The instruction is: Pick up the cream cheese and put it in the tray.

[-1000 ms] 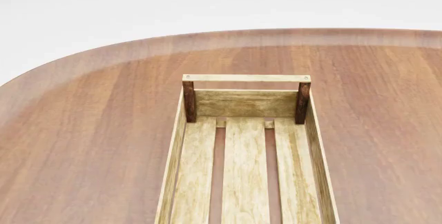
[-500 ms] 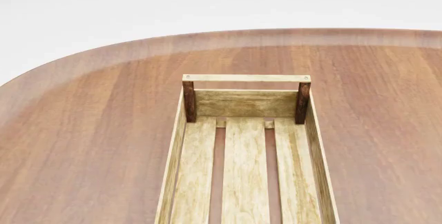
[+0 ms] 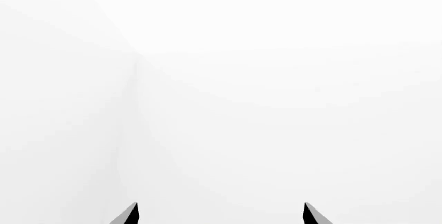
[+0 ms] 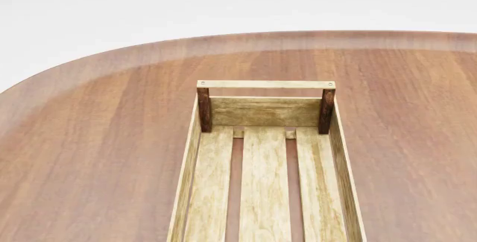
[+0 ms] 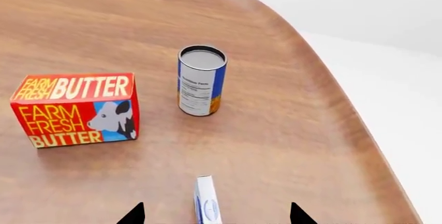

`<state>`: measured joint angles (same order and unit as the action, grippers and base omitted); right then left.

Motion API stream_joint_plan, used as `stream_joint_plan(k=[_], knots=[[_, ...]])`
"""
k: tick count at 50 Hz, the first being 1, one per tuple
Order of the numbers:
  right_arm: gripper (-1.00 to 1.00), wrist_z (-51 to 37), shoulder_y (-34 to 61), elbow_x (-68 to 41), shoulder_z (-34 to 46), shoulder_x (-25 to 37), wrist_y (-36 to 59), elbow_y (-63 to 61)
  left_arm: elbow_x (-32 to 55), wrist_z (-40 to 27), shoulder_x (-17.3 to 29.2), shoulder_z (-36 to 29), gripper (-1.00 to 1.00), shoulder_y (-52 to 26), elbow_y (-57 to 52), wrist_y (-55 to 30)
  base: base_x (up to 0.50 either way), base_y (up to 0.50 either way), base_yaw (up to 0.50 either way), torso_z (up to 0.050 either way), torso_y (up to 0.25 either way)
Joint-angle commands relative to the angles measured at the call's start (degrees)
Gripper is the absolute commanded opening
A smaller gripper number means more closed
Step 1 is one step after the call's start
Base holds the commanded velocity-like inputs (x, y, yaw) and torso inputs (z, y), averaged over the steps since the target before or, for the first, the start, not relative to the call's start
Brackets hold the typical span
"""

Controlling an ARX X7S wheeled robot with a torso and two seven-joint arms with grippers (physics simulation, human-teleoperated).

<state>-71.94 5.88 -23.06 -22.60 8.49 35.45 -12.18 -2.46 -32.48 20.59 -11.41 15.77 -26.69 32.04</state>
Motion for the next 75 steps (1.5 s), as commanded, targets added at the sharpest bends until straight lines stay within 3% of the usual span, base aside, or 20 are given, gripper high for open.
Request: stream_joint_plan(k=[1, 75], knots=[[1.0, 0.0, 0.7, 0.0, -0.4, 0.1, -1.0, 2.7, -0.1, -0.3, 0.1, -0.1, 1.0, 0.0, 0.1, 0.2, 0.0, 0.0, 0.0, 0.0, 0.0], [1.0, 2.4, 6.0, -0.4, -1.7, 1.9, -5.8, 20.0, -0.5, -1.7, 0.8, -0.6, 1.0, -0.2, -0.1, -0.3, 0.0, 0.0, 0.0, 0.0, 0.0]])
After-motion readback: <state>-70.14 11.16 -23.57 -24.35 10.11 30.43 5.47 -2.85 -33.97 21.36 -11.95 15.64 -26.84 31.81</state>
